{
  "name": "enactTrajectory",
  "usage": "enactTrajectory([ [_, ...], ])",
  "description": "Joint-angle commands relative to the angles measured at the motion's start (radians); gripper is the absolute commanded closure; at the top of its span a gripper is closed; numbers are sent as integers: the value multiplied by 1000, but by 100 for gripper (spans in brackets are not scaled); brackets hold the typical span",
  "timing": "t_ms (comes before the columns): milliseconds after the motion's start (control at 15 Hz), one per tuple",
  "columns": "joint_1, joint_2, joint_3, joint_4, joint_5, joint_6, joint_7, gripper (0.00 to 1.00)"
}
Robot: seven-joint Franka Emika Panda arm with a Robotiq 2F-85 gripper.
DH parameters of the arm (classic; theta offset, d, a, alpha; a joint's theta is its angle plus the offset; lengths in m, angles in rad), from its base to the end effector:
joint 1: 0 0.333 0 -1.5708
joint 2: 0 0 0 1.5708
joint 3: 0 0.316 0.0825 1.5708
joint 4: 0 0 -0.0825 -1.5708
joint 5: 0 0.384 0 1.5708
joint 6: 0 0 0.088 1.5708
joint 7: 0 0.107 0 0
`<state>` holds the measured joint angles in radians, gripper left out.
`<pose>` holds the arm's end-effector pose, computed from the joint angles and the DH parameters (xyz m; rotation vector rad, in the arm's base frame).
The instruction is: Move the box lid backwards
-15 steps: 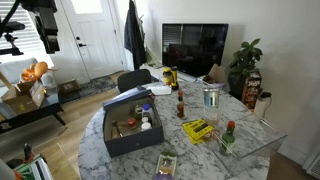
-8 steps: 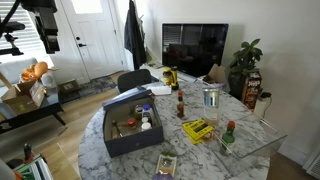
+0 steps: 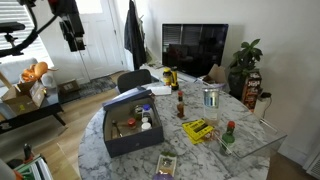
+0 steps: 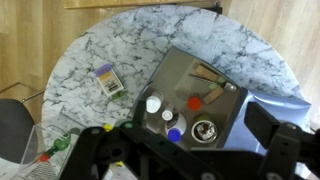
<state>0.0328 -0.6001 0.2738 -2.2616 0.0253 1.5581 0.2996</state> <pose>0.3381 0.1298 0.5628 2.9821 -0.0739 -0.1205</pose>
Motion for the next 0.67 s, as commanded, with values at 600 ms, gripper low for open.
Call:
enactTrajectory([
  [600, 102, 607, 13, 211, 71, 89, -59, 0],
])
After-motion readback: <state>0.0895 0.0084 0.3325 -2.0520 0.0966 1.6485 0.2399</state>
